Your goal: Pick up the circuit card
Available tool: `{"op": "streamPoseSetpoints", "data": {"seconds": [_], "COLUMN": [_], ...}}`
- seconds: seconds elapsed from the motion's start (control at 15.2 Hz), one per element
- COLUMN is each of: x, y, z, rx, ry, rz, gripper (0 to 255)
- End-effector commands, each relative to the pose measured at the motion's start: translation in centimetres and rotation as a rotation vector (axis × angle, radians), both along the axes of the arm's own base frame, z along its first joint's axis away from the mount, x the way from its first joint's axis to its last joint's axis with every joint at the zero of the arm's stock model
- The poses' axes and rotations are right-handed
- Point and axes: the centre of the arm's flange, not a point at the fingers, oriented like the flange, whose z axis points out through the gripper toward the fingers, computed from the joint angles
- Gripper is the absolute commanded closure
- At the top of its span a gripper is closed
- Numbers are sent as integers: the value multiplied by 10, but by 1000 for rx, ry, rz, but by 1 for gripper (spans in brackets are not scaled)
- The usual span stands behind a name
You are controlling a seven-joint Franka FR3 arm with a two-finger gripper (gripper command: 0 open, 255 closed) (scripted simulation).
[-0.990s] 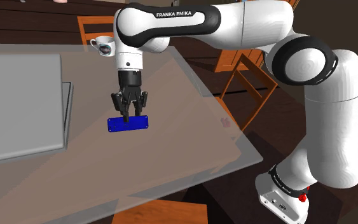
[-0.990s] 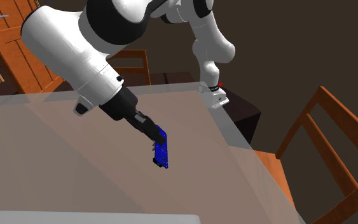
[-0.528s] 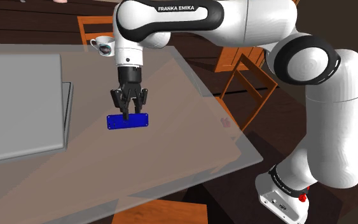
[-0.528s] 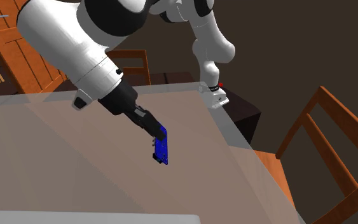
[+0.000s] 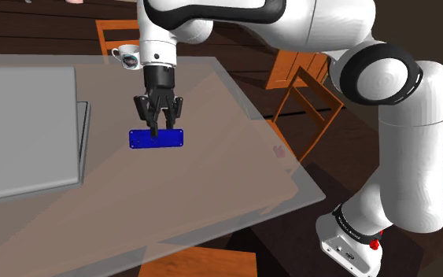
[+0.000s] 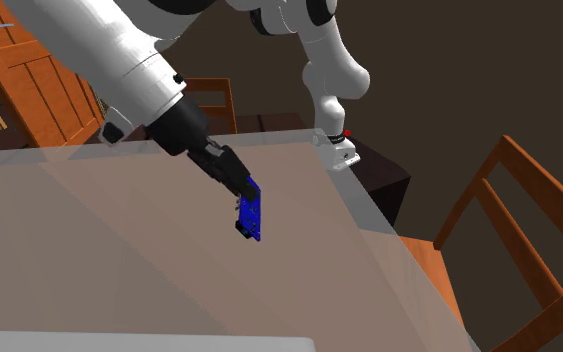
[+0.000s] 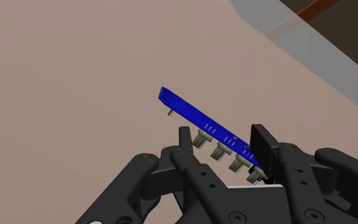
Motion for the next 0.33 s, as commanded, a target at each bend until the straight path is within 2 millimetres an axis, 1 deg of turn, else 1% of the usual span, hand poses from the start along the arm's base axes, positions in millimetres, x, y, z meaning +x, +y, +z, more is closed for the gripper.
{"op": "streamPoseSetpoints", "data": {"seconds": [0.0, 0.13, 0.26], "x": [0, 0, 0], "y": [0, 0, 0], "z": [11, 22, 22], "rx": [0, 0, 0], "ry": [0, 0, 0], "rz": [0, 0, 0], "gripper": [255, 255, 255]}}
